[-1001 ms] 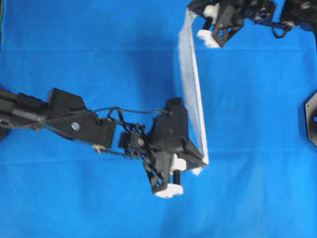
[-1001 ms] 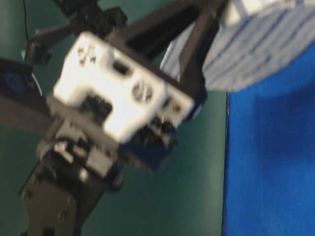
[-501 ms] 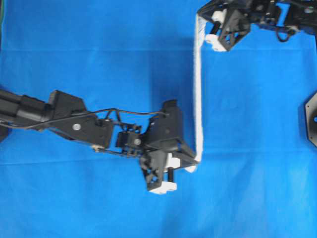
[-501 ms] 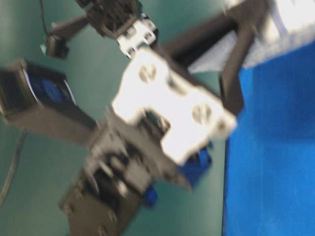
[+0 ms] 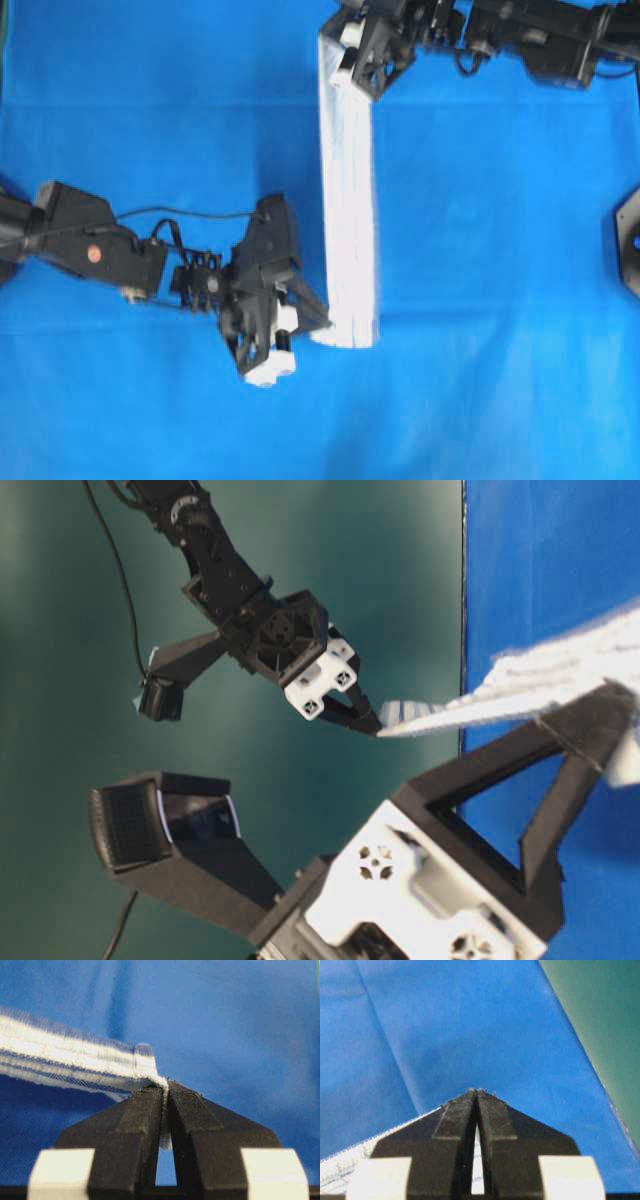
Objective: Fold the blue towel.
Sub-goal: 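Lay the vertical strip on the table and release both grippers, then move both grippers to the strip's top end and grasp its corners, then fold the top end down over the bottom half with both grippers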
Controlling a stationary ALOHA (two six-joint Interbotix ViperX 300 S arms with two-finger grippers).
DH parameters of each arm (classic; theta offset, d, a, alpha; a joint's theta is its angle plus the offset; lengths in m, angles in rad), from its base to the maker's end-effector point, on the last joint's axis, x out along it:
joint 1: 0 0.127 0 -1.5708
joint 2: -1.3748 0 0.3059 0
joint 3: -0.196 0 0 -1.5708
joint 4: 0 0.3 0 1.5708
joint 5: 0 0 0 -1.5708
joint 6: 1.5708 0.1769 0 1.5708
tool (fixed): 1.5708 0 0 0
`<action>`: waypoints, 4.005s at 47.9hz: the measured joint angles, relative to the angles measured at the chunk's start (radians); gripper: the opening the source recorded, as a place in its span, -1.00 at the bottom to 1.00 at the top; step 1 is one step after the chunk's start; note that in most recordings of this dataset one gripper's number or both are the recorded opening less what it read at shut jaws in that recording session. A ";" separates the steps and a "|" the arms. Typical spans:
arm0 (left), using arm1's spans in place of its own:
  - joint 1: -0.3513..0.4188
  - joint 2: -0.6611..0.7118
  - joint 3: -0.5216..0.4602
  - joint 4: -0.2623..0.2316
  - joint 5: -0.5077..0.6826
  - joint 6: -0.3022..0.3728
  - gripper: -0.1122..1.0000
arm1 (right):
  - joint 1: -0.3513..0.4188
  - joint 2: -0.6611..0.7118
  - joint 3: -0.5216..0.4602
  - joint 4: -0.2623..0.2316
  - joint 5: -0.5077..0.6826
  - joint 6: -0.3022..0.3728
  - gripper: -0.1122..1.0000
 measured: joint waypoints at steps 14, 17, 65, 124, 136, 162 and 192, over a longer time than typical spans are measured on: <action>-0.002 -0.002 0.003 -0.002 -0.002 -0.003 -0.62 | 0.002 0.006 -0.002 -0.003 0.002 0.000 -0.79; -0.003 -0.002 0.003 -0.002 0.000 -0.005 -0.44 | 0.000 0.006 -0.003 -0.003 0.002 -0.002 -0.79; 0.161 -0.637 0.301 0.006 0.183 0.192 0.36 | 0.044 -0.430 0.347 0.002 -0.175 -0.044 0.11; 0.644 -0.428 0.337 0.006 -0.130 0.448 0.63 | 0.008 -0.302 0.364 0.044 -0.302 -0.035 0.34; 0.738 -0.144 0.209 0.006 -0.150 0.448 0.64 | -0.077 -0.106 0.298 0.044 -0.301 -0.035 0.34; 0.795 0.178 0.049 0.006 -0.170 0.443 0.62 | -0.140 0.178 0.198 0.046 -0.325 -0.035 0.33; 0.739 0.229 0.032 0.005 -0.195 0.446 -0.71 | -0.104 0.181 0.196 0.044 -0.324 -0.035 -0.72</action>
